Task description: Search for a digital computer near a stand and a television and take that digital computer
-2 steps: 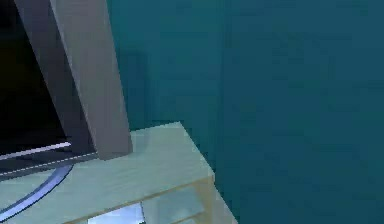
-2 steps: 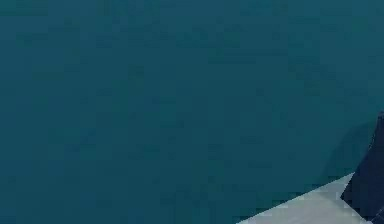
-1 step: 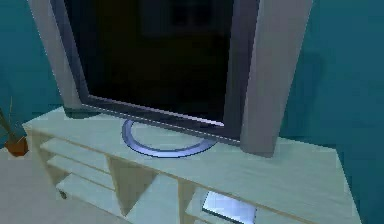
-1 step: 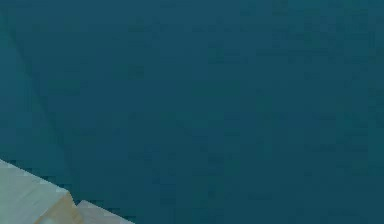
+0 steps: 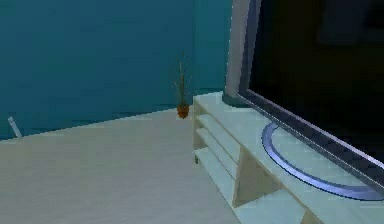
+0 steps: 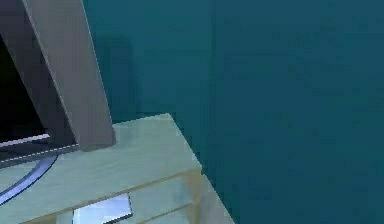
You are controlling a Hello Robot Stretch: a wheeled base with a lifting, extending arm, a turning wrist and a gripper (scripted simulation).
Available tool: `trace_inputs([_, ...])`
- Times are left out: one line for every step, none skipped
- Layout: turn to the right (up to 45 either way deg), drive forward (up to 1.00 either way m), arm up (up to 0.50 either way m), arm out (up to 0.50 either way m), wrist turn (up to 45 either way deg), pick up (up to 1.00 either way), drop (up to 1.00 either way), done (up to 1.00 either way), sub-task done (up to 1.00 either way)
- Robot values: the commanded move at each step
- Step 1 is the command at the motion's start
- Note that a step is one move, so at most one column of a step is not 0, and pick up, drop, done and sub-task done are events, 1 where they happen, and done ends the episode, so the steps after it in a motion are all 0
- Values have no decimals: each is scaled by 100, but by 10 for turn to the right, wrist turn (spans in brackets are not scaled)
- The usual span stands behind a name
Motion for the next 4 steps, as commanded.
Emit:
trace_inputs([-270, 0, 0, 0, 0, 0, 0, 0, 0])
trace_inputs([0, 0, 50, 0, 0, 0, 0, 0, 0])
trace_inputs([0, 0, 6, 0, 0, 0, 0, 0, 0])
trace_inputs([0, 0, 0, 36, 0, 0, 0, 0, 0])
